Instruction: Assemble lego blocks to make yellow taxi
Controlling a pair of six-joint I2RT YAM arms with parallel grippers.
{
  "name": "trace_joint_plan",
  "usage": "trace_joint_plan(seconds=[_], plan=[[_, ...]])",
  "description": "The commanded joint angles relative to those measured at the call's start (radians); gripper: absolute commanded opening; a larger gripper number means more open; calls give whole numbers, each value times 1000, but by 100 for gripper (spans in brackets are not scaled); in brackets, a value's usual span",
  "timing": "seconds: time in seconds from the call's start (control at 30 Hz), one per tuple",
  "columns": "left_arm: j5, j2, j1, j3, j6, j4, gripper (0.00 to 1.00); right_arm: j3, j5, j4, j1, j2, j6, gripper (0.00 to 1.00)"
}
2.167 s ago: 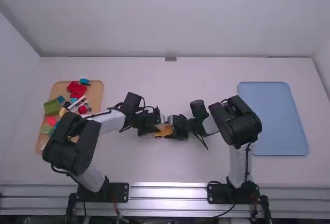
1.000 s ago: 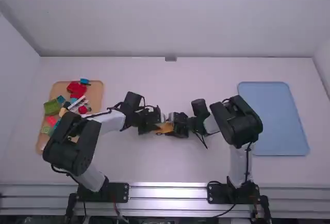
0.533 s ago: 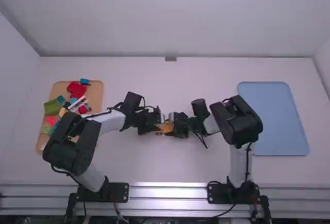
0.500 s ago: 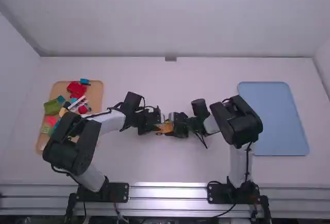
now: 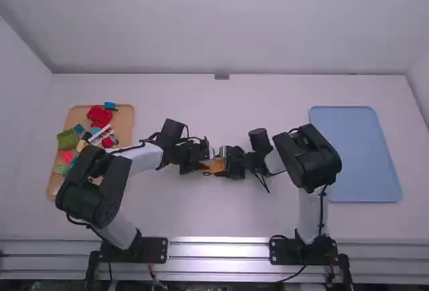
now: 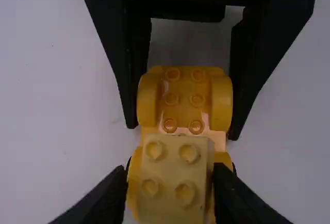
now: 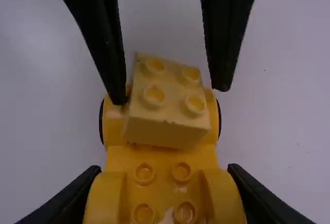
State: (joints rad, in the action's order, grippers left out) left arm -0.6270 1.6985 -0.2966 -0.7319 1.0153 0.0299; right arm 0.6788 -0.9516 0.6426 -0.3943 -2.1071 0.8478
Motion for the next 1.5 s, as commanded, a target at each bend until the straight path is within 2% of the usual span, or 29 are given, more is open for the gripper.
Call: trace_joint_plan(seconds=[0.0, 0.1, 0.23, 0.33, 0.37, 0.47, 0.53, 0.57, 0.63, 0.67, 0.83, 1.0, 1.07, 1.13, 1.2, 1.47], plan=[[-8, 7, 1, 6, 4, -1, 31, -13, 55, -22, 1, -14, -13, 55], [-11, 7, 1, 6, 5, -1, 19, -13, 55, -22, 1, -14, -13, 55], [-11, 7, 1, 6, 7, -5, 14, -13, 55, -22, 1, -14, -13, 55], [16, 7, 1, 6, 5, -8, 28, -13, 55, -21, 1, -14, -13, 55], [19, 7, 1, 6, 4, -8, 28, -13, 55, -21, 1, -14, -13, 55], [42, 7, 1, 6, 3, -3, 38, -13, 55, -22, 1, -14, -13, 55], [41, 7, 1, 6, 2, 0, 40, -13, 55, -22, 1, -14, -13, 55], [42, 7, 1, 6, 3, 2, 46, -13, 55, -22, 1, -14, -13, 55], [42, 7, 1, 6, 2, 5, 48, -13, 55, -21, 1, -14, -13, 55], [42, 7, 1, 6, 3, 8, 54, -13, 55, -21, 1, -14, -13, 55], [37, -29, 1, 5, 2, 22, 54, -13, 55, -21, 1, -14, -13, 55], [26, -98, 1, 6, -28, 23, 58, -12, 55, -21, 1, -14, -13, 56], [-17, -113, 1, 6, -27, 22, 36, -12, 55, -21, 1, -14, -13, 56], [-51, -112, 1, 6, -24, 13, 2, -12, 55, -21, 1, -14, -13, 56], [-98, -99, 1, 6, 7, 21, 2, -12, 55, -21, 1, -14, -13, 56], [-106, 43, -2, 6, -59, -63, 2, -12, 55, -21, 1, -14, -13, 56]])
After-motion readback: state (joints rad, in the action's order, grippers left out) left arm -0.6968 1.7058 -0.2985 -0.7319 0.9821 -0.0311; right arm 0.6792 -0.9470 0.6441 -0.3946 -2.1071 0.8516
